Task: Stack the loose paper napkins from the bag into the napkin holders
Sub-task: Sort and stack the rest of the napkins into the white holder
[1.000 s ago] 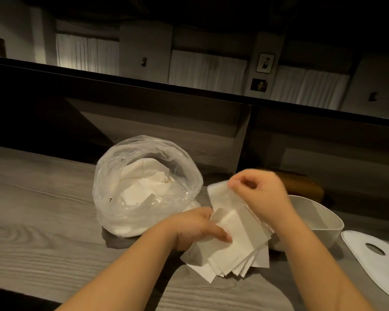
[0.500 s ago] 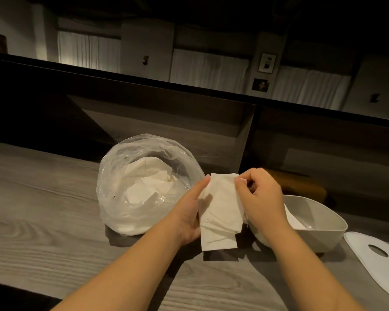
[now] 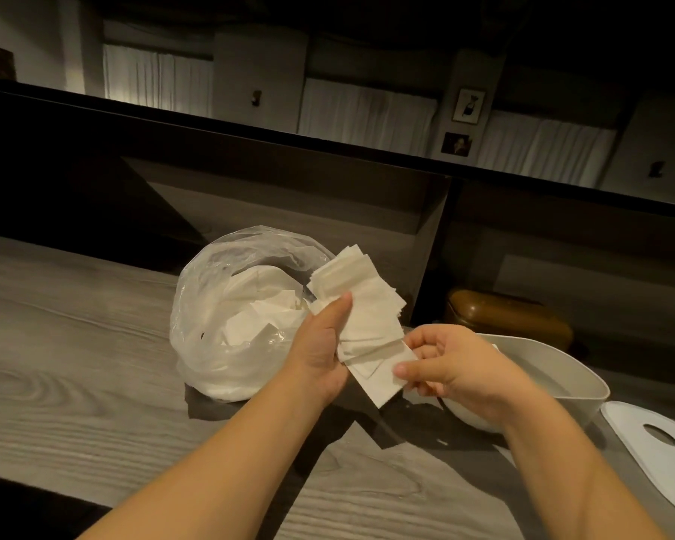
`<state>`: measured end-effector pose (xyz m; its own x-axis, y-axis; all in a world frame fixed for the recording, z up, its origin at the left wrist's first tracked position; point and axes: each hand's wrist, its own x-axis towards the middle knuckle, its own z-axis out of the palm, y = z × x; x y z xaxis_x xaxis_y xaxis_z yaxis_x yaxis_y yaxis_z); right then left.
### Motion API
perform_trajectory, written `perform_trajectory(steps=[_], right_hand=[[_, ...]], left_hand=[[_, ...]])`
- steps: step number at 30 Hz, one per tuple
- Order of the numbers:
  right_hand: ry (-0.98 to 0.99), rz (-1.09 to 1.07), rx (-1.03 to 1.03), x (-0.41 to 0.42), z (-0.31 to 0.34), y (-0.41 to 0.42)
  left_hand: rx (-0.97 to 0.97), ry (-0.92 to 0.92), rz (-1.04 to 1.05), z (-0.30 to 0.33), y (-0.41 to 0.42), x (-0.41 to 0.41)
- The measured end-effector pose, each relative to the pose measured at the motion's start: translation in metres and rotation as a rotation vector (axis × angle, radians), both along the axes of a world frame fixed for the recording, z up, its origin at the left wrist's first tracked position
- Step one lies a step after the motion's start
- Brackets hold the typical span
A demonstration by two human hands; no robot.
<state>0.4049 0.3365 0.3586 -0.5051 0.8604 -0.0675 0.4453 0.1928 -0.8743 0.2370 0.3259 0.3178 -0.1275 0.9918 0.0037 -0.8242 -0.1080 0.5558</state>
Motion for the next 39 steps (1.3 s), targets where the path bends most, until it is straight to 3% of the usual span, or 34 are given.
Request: perform_trajectory(steps=[4,7,10,12,15,17,22,24,28,34,39], right_hand=[[-0.032,0.315,-0.144,0.03,0.019,-0.002],[0.307,0.434,-0.176,0.041,0.024,-0.001],[0.511,0.254,-0.158,0.027,0.021,-0.005],[0.433,0.044,-0.094,0.012,0.012,-0.004],[0.249,-0.211,0.001,-0.006,0.0,-0.004],[0.181,-0.233,0.05,-0.009,-0.003,-0.003],[0.101,-0.371,0.287,-0.01,0.0,-0.002],[0.1,-0.433,0.283,-0.01,0.004,-0.001],[0.357,-0.391,-0.024,-0.006,0.013,-0.008],[0.607,-0.509,0.308,0.002,0.013,-0.002],[0.739,-0.57,0.303,0.014,0.018,0.003]], left_hand=[[-0.028,0.006,0.086,-0.002,0.003,-0.005],[-0.054,0.086,0.044,-0.003,0.001,0.0],[-0.062,0.201,-0.01,-0.003,-0.003,0.007],[-0.054,0.251,-0.042,-0.003,-0.004,0.012],[-0.056,0.149,-0.124,-0.001,-0.005,0.014],[-0.06,0.098,-0.163,0.0,-0.004,0.012],[-0.024,0.312,-0.122,-0.002,-0.007,0.009],[0.052,0.273,-0.14,-0.003,-0.007,0.004],[0.164,0.305,-0.217,-0.003,-0.01,0.002],[0.076,0.385,-0.17,-0.003,-0.01,0.003],[-0.027,0.455,-0.143,-0.004,-0.009,0.005]])
